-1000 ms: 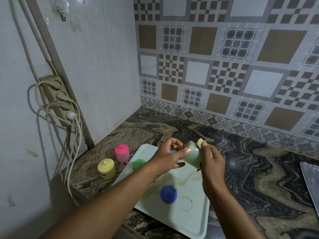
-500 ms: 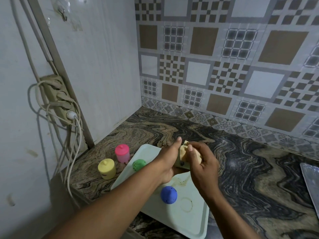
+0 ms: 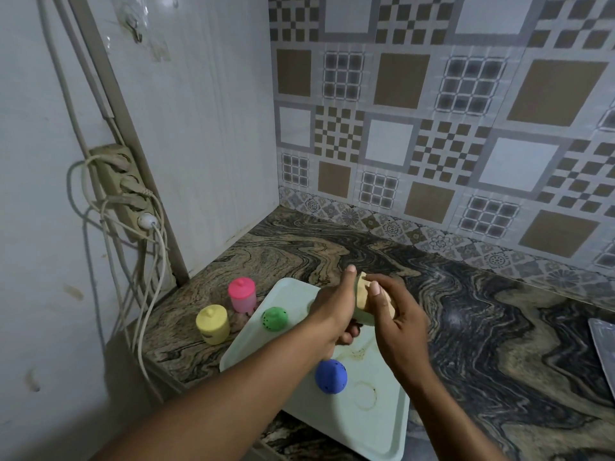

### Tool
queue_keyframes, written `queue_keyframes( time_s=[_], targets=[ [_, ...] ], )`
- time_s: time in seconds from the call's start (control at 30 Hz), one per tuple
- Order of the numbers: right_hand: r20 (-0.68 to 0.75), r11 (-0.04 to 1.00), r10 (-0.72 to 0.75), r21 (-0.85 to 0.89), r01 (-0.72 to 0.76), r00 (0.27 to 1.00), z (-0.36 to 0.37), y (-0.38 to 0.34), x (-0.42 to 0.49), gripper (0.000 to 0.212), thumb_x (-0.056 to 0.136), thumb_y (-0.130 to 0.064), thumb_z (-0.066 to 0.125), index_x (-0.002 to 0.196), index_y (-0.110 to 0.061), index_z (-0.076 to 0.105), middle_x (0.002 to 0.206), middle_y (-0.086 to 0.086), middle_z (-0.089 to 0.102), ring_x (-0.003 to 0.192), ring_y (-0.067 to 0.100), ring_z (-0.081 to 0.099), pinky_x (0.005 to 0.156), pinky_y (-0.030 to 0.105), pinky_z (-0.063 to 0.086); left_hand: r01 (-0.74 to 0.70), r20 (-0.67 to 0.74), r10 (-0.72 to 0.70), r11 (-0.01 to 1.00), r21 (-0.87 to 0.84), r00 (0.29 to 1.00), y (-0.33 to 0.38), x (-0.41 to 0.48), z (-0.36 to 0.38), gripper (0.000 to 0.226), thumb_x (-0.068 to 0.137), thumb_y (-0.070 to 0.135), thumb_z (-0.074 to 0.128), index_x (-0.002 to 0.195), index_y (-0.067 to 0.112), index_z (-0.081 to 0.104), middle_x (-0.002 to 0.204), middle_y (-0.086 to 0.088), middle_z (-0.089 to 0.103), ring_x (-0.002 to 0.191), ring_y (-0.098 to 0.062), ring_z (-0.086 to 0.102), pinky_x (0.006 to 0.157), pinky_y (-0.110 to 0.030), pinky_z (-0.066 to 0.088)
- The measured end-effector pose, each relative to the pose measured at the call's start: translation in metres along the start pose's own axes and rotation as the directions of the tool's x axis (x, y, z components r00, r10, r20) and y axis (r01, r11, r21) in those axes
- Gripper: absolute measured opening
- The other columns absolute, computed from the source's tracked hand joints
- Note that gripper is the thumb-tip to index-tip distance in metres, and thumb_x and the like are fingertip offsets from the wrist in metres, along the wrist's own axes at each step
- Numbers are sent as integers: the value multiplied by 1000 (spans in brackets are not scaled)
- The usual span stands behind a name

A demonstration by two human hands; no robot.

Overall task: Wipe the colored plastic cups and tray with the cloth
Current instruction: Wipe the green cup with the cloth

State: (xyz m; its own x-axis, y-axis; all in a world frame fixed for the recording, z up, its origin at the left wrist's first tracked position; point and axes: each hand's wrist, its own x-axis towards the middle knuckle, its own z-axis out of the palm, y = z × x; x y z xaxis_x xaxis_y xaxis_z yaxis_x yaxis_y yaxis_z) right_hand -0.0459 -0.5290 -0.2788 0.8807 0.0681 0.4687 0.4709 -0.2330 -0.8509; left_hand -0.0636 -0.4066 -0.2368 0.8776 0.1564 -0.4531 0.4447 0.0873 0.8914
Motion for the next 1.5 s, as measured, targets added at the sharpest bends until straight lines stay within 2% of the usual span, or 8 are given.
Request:
queue_keyframes(
  time_s=[0.17, 0.43, 0.63, 0.77, 0.87, 1.13, 1.33, 1.5],
  targets=[
    [110, 997, 44, 57, -50, 993, -5, 4, 10, 26, 100, -35, 53, 120, -29, 68, 115, -6, 71, 107, 16, 68, 91, 52, 55, -448, 27, 452, 873, 191, 892, -7, 15, -12, 53, 73, 70, 49, 106, 29, 58, 94, -13, 69, 80, -24, 65, 73, -47, 55],
    [102, 989, -132, -55, 138, 986, 2, 2, 9, 28, 99, -26, 55, 123, -20, 69, 120, -8, 67, 116, 9, 62, 98, 31, 50, -212, -18, 212, 977, 18, 977, 8, 10, -9, 54, 98, 64, 38, 123, 20, 57, 120, -6, 66, 103, -26, 69, 67, -35, 58],
    [79, 992, 114, 53, -118, 990, 10, -9, 23, 39, 100, -43, 47, 89, -14, 71, 80, -5, 70, 76, 15, 61, 70, 36, 47, -583, 6, 646, 685, 438, 763, -8, 10, -6, 30, 99, 46, 29, 86, 23, 45, 81, 8, 55, 80, -13, 53, 72, -33, 36],
    [240, 610, 612, 465, -642, 754, 4, -23, 37, 37, 101, -39, 55, 97, -7, 72, 83, 17, 72, 79, 24, 66, 70, 39, 53, -595, -79, 650, 733, 329, 756, -15, 15, -10, 30, 93, 47, 38, 105, 24, 52, 92, 7, 59, 83, -8, 53, 73, -25, 38],
    [314, 430, 659, 589, -684, 684, 2, -23, 36, 31, 103, -35, 54, 105, -9, 71, 91, 14, 75, 83, 25, 70, 75, 40, 58, -535, -94, 565, 814, 226, 820, -11, 22, -15, 35, 82, 52, 45, 103, 28, 56, 101, 1, 61, 92, -18, 57, 79, -34, 45],
    [195, 718, 459, 494, -490, 867, 17, -16, 31, 27, 102, -36, 56, 111, -15, 72, 109, 19, 72, 95, 28, 66, 86, 50, 55, -505, -75, 514, 856, 107, 855, -3, 21, -28, 39, 77, 49, 65, 110, 31, 57, 110, 2, 59, 91, -8, 59, 76, -24, 47],
    [17, 950, 191, 250, -189, 981, 24, -15, 21, 21, 105, -34, 51, 110, -27, 70, 99, -6, 73, 90, 9, 66, 77, 31, 53, -16, -19, 13, 987, -159, 1000, 12, 9, -23, 61, 92, 70, 48, 109, 15, 68, 86, -11, 68, 62, -25, 64, 52, -31, 54],
    [12, 965, 218, 144, -218, 976, 30, -12, 21, 34, 103, -54, 38, 104, -30, 63, 88, -6, 67, 83, 20, 64, 67, 44, 58, -522, -109, 634, 710, 472, 765, -7, 16, -15, 39, 103, 52, 34, 111, 19, 52, 105, -1, 59, 99, -22, 57, 79, -32, 39]
  ],
)
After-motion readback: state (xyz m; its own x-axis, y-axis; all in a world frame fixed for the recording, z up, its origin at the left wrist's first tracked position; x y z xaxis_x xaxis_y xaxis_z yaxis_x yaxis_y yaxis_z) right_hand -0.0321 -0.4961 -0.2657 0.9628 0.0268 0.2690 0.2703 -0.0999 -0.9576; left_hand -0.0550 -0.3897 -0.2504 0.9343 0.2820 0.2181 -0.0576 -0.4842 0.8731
